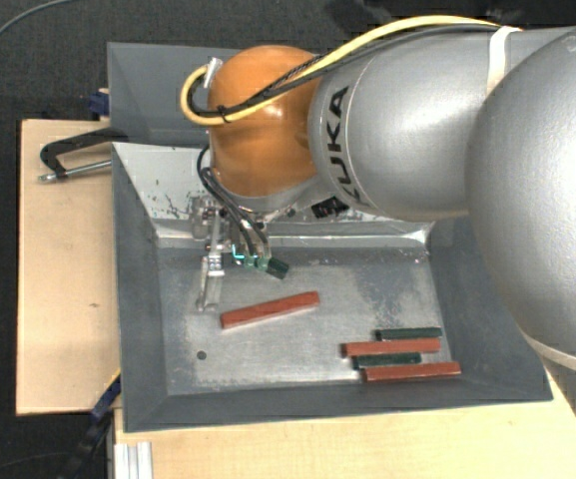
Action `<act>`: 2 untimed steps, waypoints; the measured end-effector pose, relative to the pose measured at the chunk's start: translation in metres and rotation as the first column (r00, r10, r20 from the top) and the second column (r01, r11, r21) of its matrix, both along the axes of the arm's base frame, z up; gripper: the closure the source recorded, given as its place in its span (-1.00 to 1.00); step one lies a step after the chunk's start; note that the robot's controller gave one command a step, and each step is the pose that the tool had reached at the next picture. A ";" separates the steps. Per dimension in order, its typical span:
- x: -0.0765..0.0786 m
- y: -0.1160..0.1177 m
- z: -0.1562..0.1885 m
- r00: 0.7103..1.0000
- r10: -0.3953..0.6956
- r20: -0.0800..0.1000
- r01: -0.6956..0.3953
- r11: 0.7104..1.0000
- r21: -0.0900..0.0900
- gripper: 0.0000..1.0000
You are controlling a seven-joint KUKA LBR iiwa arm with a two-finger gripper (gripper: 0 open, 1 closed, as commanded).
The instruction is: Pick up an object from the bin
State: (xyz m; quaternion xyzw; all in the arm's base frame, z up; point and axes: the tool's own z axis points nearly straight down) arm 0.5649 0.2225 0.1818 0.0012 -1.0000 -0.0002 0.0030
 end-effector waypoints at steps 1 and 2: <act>-0.076 -0.079 -0.093 0.984 0.179 -0.004 -0.179 0.984 -0.002 -1.00; -0.003 -0.105 -0.111 0.993 0.114 0.014 -0.114 0.993 0.000 -1.00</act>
Offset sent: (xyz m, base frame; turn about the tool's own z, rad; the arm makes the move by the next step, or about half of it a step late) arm -0.0736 -0.0768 -0.0899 -0.1820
